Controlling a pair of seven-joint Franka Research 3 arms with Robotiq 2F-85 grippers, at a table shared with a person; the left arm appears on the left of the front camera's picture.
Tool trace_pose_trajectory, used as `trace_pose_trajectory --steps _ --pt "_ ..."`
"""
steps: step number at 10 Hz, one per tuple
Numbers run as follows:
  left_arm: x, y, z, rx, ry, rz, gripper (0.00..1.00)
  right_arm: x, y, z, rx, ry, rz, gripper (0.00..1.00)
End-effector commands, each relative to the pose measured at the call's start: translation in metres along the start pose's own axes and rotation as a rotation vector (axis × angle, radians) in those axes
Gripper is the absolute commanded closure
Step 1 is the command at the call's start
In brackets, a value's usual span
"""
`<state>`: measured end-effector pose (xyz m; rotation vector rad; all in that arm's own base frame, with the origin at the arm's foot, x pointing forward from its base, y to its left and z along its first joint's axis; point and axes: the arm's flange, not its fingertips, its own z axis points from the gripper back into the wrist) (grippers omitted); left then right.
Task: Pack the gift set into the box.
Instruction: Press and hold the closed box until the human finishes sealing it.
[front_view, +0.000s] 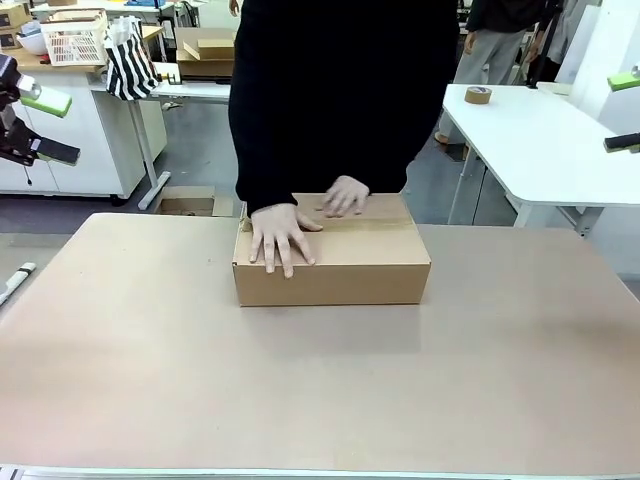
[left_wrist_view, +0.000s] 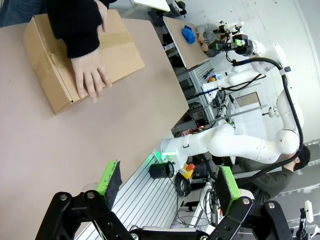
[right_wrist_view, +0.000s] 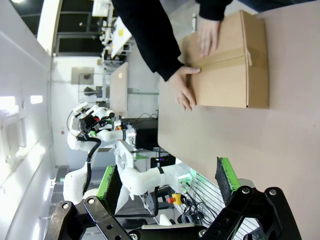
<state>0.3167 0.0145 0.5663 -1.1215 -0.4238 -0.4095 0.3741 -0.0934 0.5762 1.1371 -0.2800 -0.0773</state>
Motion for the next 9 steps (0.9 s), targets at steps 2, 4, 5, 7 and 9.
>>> trace_pose_trajectory --steps 2,4,5,7,9 --pt "0.0004 -0.001 0.0011 -0.022 -0.012 -0.006 0.0 -0.0011 0.0021 -0.0017 0.012 -0.004 -0.001 0.0" --pt "0.0004 -0.001 0.0011 -0.022 -0.012 -0.006 0.0 -0.0011 0.0021 -0.0017 0.012 -0.004 -0.001 0.0" --pt "0.0004 -0.001 0.0011 -0.022 -0.012 -0.006 0.0 -0.0011 0.0021 -0.0017 0.012 -0.004 -0.001 0.0" --pt "0.0004 -0.001 0.0011 -0.022 -0.012 -0.006 0.0 -0.0011 0.0021 -0.0017 0.012 -0.004 -0.001 0.0" --pt "0.0004 -0.001 0.0011 -0.022 -0.012 -0.006 0.0 -0.0011 0.0021 -0.0017 0.012 -0.004 -0.001 0.0"
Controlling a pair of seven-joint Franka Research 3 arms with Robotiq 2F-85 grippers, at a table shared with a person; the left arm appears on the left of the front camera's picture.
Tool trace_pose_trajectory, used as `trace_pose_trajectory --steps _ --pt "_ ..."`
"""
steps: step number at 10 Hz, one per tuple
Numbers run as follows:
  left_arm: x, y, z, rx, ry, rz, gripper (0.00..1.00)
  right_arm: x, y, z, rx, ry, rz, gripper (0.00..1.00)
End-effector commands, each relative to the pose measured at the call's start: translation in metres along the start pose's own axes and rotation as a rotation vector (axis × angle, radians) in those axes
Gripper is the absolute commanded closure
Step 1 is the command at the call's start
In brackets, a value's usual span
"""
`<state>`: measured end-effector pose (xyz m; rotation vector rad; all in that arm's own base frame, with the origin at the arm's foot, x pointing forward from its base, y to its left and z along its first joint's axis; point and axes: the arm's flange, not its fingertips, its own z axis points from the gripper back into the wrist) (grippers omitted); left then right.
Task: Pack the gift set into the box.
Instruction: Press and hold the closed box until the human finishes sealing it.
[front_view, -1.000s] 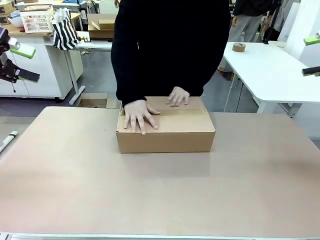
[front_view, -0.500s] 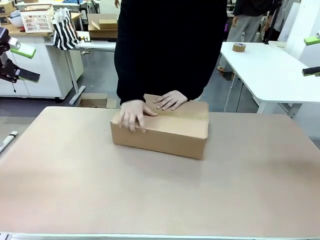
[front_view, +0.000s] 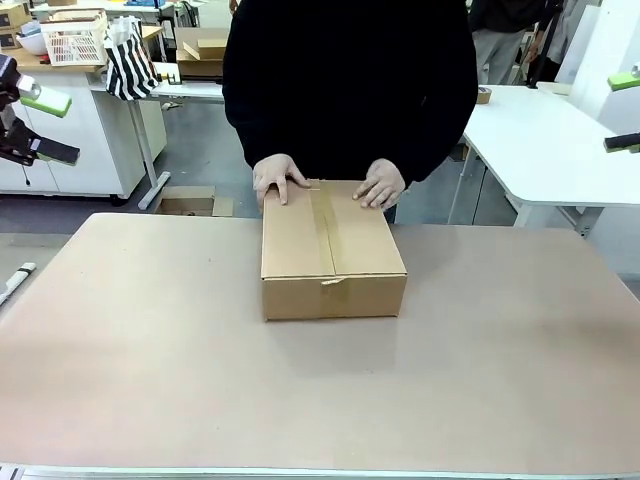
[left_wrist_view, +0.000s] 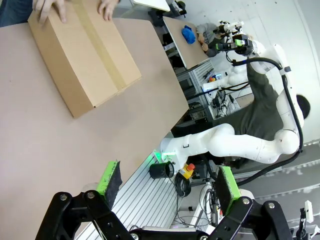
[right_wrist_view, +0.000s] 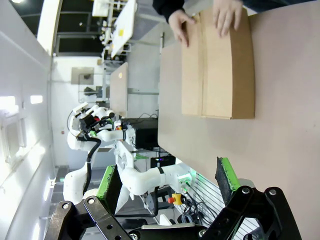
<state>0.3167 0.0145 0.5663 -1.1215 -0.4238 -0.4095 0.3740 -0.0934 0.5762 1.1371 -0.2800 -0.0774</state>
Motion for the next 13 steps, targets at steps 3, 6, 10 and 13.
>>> trace_pose_trajectory --steps 3,6,10,13 --pt "0.0004 -0.001 0.0011 -0.022 -0.012 -0.006 0.0 -0.0011 0.0021 -0.0017 0.012 -0.004 -0.001 0.0" --pt "0.0004 -0.001 0.0011 -0.022 -0.012 -0.006 0.0 -0.0011 0.0021 -0.0017 0.012 -0.004 -0.001 0.0" --pt "0.0004 -0.001 0.0011 -0.022 -0.012 -0.006 0.0 -0.0011 0.0021 -0.0017 0.012 -0.004 -0.001 0.0" --pt "0.0004 -0.001 0.0011 -0.022 -0.012 -0.006 0.0 -0.0011 0.0021 -0.0017 0.012 -0.004 -0.001 0.0"
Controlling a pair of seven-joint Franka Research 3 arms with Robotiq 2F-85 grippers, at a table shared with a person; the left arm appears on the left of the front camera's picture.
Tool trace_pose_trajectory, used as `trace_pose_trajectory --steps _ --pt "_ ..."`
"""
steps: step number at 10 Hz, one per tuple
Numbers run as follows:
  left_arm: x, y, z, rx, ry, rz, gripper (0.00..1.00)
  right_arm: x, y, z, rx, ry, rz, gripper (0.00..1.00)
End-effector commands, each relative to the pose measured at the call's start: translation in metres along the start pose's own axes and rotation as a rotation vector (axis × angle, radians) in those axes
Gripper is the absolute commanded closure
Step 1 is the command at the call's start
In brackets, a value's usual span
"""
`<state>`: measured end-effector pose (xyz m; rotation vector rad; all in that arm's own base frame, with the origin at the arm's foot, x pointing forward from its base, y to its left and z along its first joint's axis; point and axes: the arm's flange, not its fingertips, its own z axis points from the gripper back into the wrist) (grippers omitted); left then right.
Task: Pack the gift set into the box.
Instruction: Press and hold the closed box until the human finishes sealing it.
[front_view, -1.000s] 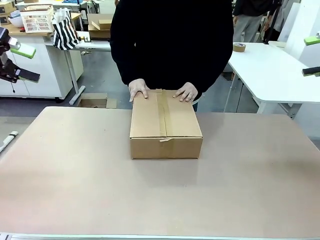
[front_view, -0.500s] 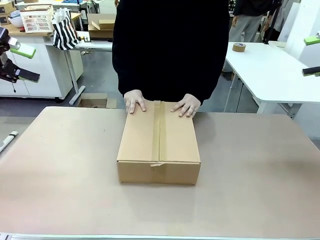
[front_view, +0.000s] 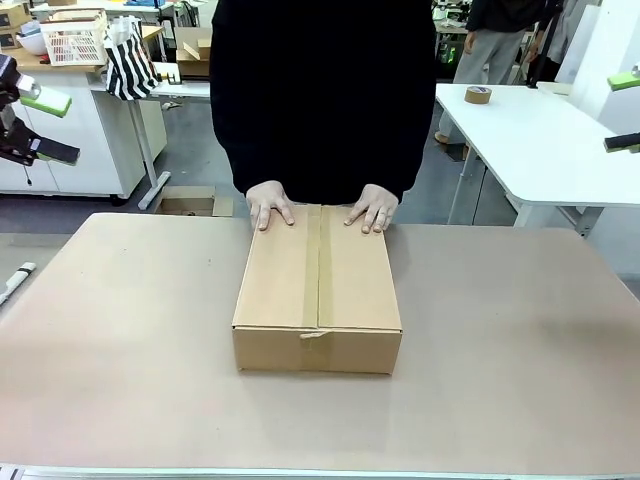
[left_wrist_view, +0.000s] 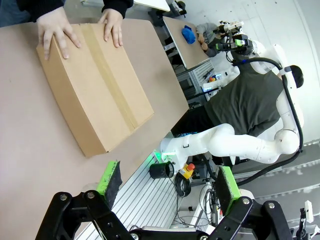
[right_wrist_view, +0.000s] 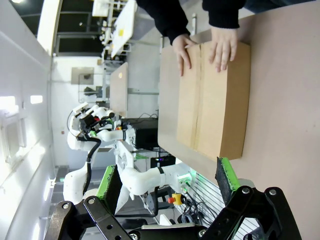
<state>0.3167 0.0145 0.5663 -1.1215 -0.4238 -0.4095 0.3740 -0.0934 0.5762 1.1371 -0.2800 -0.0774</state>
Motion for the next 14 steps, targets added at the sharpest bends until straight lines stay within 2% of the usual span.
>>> trace_pose_trajectory --steps 1,9,10,11,12,14 --pt "0.0 -0.001 0.001 -0.022 -0.012 -0.006 0.0 -0.001 0.002 -0.002 0.012 -0.004 -0.001 0.0" --pt "0.0 0.0 0.0 0.0 0.0 0.0 0.0 -0.001 0.002 -0.002 0.012 -0.004 -0.001 0.0" --pt "0.015 0.001 -0.02 0.101 0.036 -0.203 0.0 0.0 0.0 0.0 0.0 0.0 0.0 0.0" --pt "0.031 -0.004 -0.047 0.082 0.044 -0.388 0.0 0.006 0.02 -0.039 0.102 0.031 0.252 0.0" --pt "0.047 -0.006 -0.071 0.152 -0.037 -0.517 0.0 0.007 0.042 -0.078 0.151 -0.052 0.43 0.0" --pt "0.06 -0.006 -0.121 0.222 -0.063 -0.754 0.0 -0.002 0.076 -0.149 0.267 -0.112 0.854 0.0"
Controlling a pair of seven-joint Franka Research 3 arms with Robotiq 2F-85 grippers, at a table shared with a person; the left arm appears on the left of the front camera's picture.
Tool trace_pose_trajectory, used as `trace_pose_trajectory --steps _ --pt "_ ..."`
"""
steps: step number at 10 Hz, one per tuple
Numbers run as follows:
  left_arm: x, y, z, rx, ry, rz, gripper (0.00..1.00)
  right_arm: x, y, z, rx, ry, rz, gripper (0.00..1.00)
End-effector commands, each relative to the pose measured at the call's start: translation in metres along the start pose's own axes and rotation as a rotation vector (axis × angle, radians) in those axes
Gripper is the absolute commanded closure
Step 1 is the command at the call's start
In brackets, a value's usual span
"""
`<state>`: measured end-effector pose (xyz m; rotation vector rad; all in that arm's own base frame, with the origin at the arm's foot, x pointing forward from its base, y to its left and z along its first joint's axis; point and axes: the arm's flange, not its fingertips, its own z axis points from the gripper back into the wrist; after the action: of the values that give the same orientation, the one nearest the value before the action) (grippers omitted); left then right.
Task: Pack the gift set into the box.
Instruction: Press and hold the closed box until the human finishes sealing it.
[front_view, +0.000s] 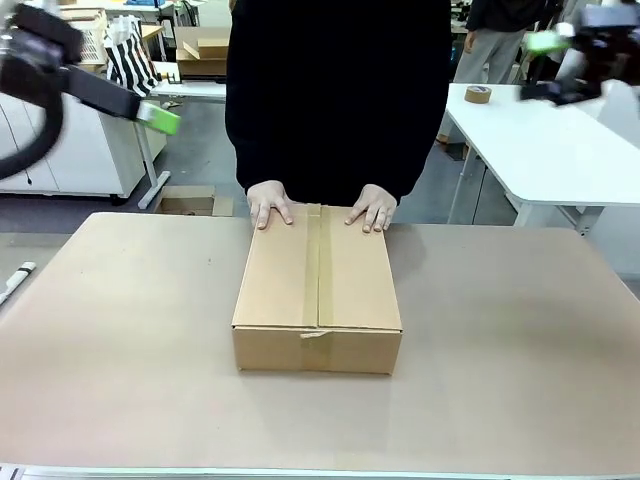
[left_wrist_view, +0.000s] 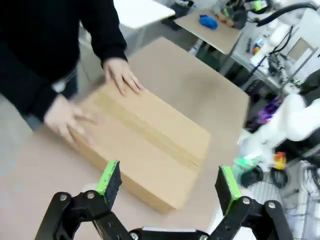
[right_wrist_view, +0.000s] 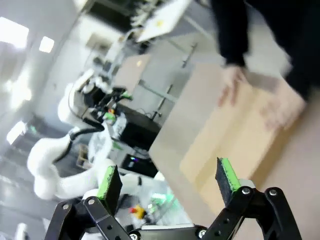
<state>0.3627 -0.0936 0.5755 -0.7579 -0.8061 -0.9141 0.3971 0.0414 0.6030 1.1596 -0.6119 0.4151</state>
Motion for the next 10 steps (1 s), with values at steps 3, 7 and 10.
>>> trace_pose_trajectory --steps 3,7,10 --pt "-0.002 0.02 -0.038 -0.056 -0.111 -0.031 0.0 -0.073 0.007 -0.106 0.198 0.317 0.526 0.0" --pt "-0.013 0.025 -0.038 -0.094 -0.11 0.003 0.0 -0.099 -0.006 -0.119 0.102 0.368 0.579 0.0" --pt "-0.021 0.03 -0.031 -0.15 -0.105 0.056 0.0 -0.11 -0.028 -0.105 -0.013 0.332 0.579 0.0"
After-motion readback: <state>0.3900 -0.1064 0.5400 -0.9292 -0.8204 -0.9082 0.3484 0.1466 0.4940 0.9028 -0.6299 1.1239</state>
